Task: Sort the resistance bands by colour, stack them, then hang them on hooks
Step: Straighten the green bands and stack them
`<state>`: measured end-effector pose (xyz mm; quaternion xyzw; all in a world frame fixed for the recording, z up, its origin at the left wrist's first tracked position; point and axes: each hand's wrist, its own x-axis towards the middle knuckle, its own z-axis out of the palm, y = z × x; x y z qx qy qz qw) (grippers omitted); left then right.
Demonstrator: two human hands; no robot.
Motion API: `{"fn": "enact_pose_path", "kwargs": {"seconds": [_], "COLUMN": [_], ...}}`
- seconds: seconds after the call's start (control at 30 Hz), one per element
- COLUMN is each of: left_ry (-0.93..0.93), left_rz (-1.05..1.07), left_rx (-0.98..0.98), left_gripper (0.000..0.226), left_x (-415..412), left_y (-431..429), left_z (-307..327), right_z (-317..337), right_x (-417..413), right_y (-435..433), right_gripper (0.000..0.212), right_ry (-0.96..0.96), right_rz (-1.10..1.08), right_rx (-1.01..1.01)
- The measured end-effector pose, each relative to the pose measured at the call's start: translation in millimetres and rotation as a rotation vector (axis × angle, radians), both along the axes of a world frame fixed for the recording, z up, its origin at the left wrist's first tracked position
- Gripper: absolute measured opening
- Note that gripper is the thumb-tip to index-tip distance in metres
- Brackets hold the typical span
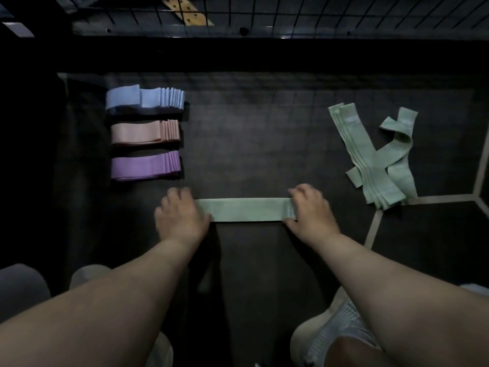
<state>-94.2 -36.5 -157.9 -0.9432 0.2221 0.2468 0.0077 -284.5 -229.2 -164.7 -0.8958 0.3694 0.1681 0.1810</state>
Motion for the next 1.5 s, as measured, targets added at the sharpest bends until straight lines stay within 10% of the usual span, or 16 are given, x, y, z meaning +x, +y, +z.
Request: {"fn": "enact_pose_path", "kwargs": {"seconds": [0.17, 0.53, 0.63, 0.77, 0.9, 1.2, 1.5], "left_ry": [0.023, -0.021, -0.001, 0.07, 0.224, 0.081, 0.065], "left_rz": [-0.515, -0.644, -0.527, 0.275, 0.782, 0.139, 0.23], "left_rx": [-0.023, -0.016, -0.072, -0.162, -0.222, -0.187, -0.17], "left_gripper": [0.083, 0.044, 0.061, 0.055, 0.046, 0.045, 0.036], "left_x": [0, 4, -1, -11, -14, -14, -4], "left_y": [-10, -16, -9, -9, -13, -21, -25], "left_z": [-9, -24, -22, -16, -18, -19, -27], "right_z": [-4, -8, -12, -14, -15, -18, -13], "right_x": [24, 33, 17, 7, 8, -6, -15], "right_y": [4, 1, 10, 16, 10, 24, 27], "right_gripper": [0.091, 0.062, 0.065, 0.047, 0.059, 0.064, 0.013], "right_ry": [0.127, 0.113, -0.025, -0.181, -0.215, -0.042, -0.216], "right_rz": [0.304, 0.365, 0.099, -0.802, -1.091, -1.287, -1.086], "right_rx": [0.087, 0.078, 0.033, 0.0, 0.015, 0.178, 0.205]}}
